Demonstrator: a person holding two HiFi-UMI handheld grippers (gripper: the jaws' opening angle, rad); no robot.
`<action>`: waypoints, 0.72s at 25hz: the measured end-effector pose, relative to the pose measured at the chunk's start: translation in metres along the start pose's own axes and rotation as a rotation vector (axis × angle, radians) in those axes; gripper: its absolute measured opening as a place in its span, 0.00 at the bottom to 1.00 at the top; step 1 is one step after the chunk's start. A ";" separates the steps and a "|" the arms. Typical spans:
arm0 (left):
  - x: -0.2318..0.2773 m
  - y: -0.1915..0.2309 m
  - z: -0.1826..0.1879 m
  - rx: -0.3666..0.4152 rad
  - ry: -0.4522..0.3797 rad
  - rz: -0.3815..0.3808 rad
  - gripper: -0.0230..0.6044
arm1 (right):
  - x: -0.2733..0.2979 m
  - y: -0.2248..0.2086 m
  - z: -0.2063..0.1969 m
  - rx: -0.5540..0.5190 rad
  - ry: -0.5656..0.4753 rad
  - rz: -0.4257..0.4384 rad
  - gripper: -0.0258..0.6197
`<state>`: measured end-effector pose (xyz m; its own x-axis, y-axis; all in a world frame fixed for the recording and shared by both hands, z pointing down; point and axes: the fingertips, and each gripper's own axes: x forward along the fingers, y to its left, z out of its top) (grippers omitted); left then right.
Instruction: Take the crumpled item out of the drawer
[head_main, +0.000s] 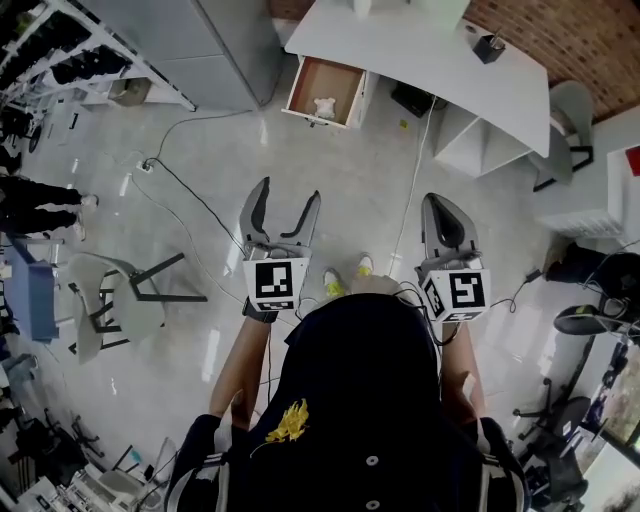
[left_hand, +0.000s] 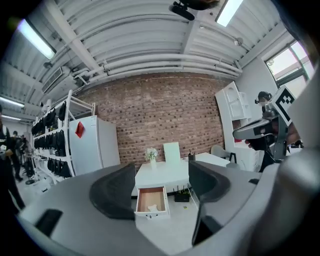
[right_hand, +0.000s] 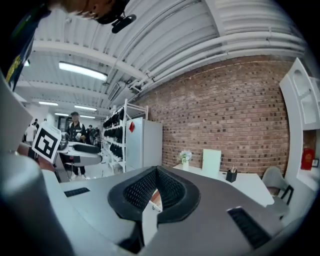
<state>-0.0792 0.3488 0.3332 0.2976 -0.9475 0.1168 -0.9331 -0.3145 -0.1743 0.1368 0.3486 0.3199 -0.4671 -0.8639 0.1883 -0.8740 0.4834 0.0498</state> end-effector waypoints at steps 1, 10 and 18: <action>-0.001 -0.001 0.002 0.009 -0.005 -0.011 0.58 | -0.003 0.001 0.000 0.029 -0.008 -0.004 0.08; -0.018 0.005 0.005 0.026 -0.030 -0.034 0.58 | -0.021 0.014 -0.016 0.038 0.040 -0.036 0.08; -0.036 0.023 -0.004 -0.006 -0.036 -0.046 0.58 | -0.026 0.040 -0.011 0.022 0.048 -0.047 0.08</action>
<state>-0.1124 0.3761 0.3284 0.3471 -0.9336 0.0890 -0.9195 -0.3574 -0.1635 0.1158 0.3922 0.3277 -0.4192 -0.8775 0.2328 -0.8977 0.4390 0.0381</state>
